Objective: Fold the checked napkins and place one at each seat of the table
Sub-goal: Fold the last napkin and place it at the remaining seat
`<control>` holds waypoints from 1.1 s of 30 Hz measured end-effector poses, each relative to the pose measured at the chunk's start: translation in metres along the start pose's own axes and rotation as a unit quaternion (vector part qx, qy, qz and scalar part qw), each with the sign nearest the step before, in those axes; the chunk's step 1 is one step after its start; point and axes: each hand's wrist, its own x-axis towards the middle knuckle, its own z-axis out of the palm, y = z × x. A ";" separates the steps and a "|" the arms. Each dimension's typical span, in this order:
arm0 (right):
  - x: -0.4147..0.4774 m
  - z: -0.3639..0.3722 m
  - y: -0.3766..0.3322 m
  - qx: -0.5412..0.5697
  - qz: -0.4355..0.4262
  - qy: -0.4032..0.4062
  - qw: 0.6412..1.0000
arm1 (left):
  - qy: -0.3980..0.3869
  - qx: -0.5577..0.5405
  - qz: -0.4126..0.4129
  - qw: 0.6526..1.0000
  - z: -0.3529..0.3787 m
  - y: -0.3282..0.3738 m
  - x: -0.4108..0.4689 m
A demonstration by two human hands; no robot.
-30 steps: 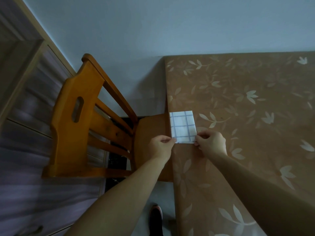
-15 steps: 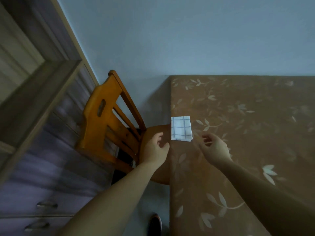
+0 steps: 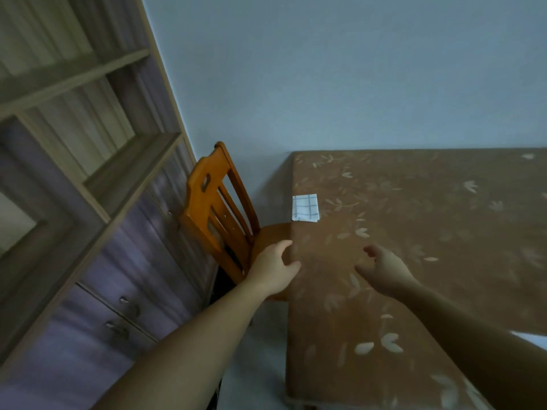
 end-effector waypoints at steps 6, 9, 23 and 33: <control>-0.101 -0.018 0.052 -0.014 0.034 0.018 0.999 | -0.020 -0.020 0.034 0.999 0.024 0.019 -0.089; -0.143 -0.034 0.074 -0.043 0.033 0.018 0.998 | -0.037 -0.010 0.041 0.998 0.037 0.037 -0.120; -0.238 -0.140 0.267 -0.032 0.068 0.012 0.997 | -0.046 0.016 0.035 0.998 0.201 0.190 -0.189; -0.230 -0.165 0.346 0.005 0.068 0.011 0.998 | -0.039 0.016 -0.022 0.999 0.278 0.230 -0.186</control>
